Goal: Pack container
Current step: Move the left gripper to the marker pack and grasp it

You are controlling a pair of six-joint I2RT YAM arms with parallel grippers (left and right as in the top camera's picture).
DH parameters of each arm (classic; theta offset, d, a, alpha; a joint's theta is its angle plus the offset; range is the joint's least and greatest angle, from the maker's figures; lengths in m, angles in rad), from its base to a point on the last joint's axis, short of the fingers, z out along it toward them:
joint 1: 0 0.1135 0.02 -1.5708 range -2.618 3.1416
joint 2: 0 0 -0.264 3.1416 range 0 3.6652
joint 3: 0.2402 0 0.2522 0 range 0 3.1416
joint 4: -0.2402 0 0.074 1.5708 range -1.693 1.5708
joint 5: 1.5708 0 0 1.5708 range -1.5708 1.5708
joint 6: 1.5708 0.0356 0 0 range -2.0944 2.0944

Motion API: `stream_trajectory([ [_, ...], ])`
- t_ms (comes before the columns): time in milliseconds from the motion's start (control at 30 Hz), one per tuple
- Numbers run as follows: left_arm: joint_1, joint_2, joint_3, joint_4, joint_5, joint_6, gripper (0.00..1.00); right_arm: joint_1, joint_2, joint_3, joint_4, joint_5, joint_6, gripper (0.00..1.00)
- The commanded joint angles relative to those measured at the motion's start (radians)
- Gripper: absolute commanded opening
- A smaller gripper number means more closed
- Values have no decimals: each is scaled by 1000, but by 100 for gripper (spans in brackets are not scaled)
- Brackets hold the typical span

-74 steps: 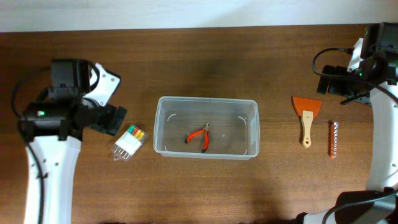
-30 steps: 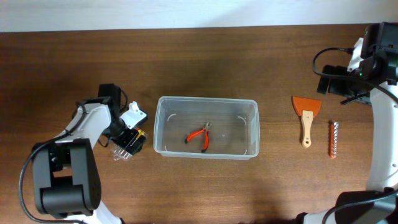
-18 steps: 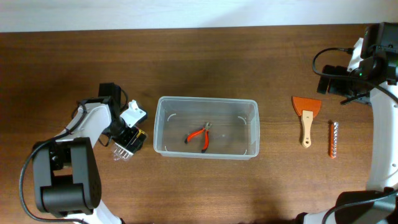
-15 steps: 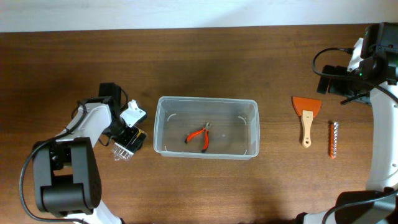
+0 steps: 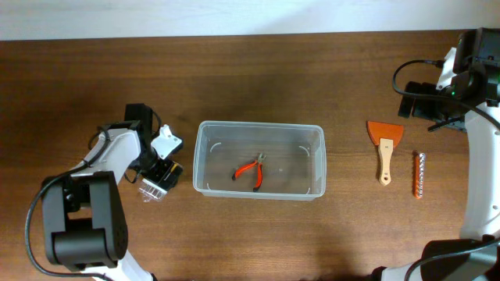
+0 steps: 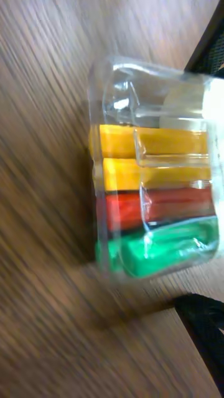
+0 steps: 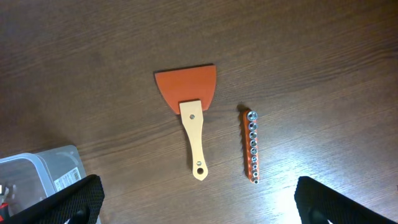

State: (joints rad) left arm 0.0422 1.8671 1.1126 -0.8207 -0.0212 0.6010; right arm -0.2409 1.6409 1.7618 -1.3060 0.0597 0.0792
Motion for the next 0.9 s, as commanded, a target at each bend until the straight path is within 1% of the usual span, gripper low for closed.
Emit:
stream_trajectory([
  [0,6,51,-19,-2,-117,-37,99,-2,-22,22,0,-3,4,99],
  [67,6,51,-19,-2,-137,-52,100,-2,-22,22,0,-3,4,99],
  [333,6,51,-19,-2,-131,-56,100,-2,-22,22,0,-3,4,99],
  [500,6,51,-19,-1,-75,-55,99,-2,-22,22,0,-3,4,99],
  [633,6,51,-19,3,-73,-55,90,-2,-22,22,0,-3,4,99],
  [667,6,51,-19,3,-72,-55,89,-2,-22,22,0,-3,4,99],
  [700,6,51,-19,3,-73,-55,83,-2,-22,22,0,-3,4,99],
  [767,6,51,-19,3,-73,-55,76,-2,-22,22,0,-3,4,99],
  [867,6,51,-19,4,-72,-55,72,-2,-22,22,0,-3,4,99],
])
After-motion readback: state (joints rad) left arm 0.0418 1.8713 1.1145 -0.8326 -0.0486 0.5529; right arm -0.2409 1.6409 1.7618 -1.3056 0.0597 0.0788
